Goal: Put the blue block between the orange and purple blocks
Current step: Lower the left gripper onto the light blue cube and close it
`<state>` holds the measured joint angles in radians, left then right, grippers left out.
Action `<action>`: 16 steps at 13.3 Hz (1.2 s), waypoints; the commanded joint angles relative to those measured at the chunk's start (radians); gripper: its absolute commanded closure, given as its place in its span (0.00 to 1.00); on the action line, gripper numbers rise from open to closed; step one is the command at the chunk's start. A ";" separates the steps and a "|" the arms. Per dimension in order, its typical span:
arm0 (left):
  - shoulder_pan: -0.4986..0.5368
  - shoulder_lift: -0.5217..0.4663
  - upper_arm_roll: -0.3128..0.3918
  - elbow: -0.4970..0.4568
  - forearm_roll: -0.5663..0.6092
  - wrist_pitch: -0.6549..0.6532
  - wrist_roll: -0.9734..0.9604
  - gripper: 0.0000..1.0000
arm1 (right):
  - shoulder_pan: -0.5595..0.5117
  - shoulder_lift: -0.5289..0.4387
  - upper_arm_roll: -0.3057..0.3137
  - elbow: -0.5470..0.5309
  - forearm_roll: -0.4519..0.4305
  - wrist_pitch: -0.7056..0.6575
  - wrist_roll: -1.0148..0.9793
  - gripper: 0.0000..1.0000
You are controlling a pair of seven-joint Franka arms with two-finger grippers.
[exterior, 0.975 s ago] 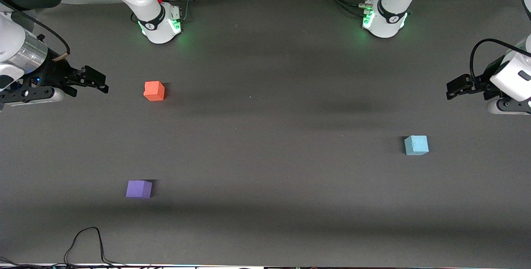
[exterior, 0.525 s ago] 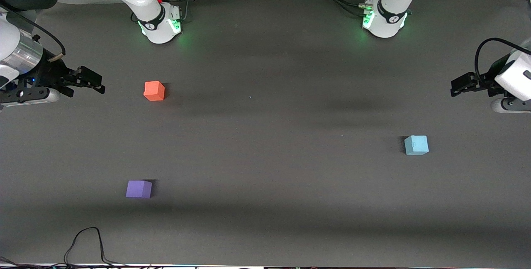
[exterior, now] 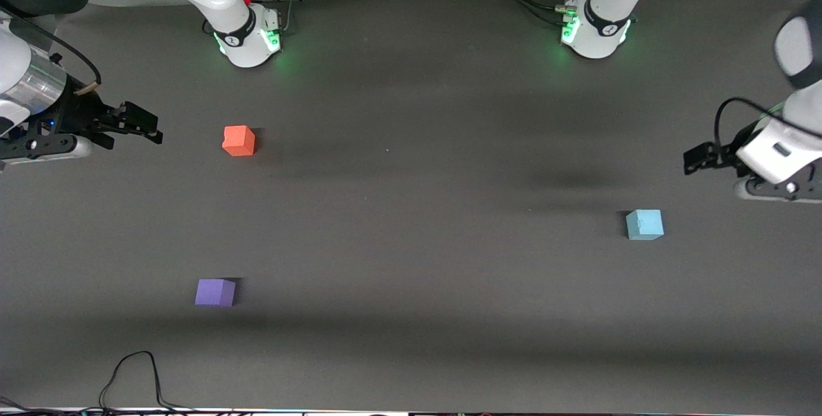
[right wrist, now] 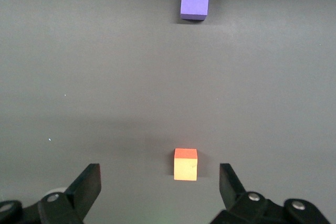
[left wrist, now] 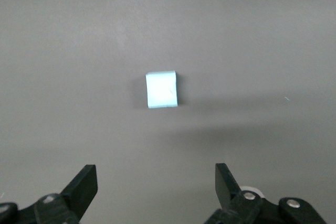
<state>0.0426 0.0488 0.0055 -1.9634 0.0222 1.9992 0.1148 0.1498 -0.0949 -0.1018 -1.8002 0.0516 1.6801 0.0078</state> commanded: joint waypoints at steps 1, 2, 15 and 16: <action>0.014 0.026 -0.004 -0.191 0.010 0.268 0.028 0.00 | 0.004 0.009 -0.006 0.018 0.014 -0.017 -0.009 0.00; 0.014 0.063 -0.004 -0.221 0.011 0.347 0.028 0.00 | 0.004 0.012 -0.006 0.021 0.014 -0.017 -0.008 0.00; 0.013 0.459 -0.007 -0.146 0.010 0.705 0.008 0.03 | 0.004 0.020 -0.006 0.022 0.014 -0.017 -0.006 0.00; 0.013 0.459 -0.007 -0.146 0.008 0.704 0.006 0.19 | 0.002 0.020 -0.006 0.021 0.014 -0.017 -0.006 0.00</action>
<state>0.0543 0.4970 -0.0017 -2.1301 0.0246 2.7186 0.1285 0.1498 -0.0856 -0.1018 -1.8002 0.0516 1.6779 0.0078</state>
